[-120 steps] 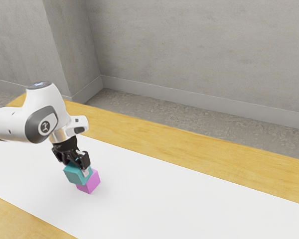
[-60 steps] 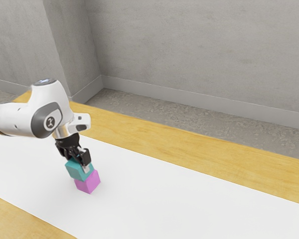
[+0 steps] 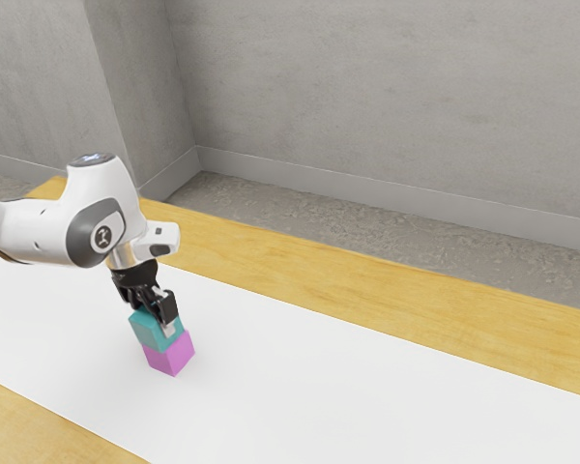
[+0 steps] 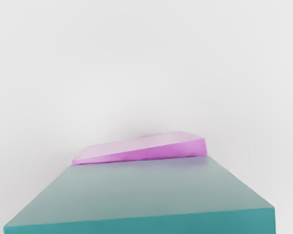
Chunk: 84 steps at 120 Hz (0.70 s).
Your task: Pick up the blue block with one arm, and put the blue block on the pink block with one arm
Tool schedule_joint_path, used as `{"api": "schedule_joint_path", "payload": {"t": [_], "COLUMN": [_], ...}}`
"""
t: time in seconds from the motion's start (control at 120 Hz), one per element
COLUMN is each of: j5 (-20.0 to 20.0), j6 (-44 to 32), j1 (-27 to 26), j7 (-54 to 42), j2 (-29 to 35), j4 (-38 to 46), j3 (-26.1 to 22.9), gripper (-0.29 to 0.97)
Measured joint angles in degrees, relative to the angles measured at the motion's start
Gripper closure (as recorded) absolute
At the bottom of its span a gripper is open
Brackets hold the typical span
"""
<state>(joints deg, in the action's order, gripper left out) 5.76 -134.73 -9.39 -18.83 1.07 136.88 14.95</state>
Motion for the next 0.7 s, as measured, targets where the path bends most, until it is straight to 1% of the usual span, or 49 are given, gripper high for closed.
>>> {"api": "schedule_joint_path", "payload": {"t": [0.208, 0.367, 0.467, 0.55, 0.608, 0.7], "j5": [0.25, 1.06, 2.08, 3.15, 4.13, 4.63], "j6": [0.12, 1.08, 3.94, 7.61, 10.5, 16.64], "j1": [0.05, -0.37, -0.76, -2.05, -1.6, 0.1], "j7": [-0.98, -1.01, -0.42, 0.15, 0.46, 0.82], "j2": [-0.21, 0.09, 1.21, 1.7, 1.43, 1.41], "j4": [-0.01, -0.22, -2.94, -7.1, -12.51, -27.9], "j3": [-0.18, -0.01, 0.27, 2.13, 2.99, 3.2], "gripper": [0.13, 0.07, 0.05, 0.04, 0.04, 0.03]}}
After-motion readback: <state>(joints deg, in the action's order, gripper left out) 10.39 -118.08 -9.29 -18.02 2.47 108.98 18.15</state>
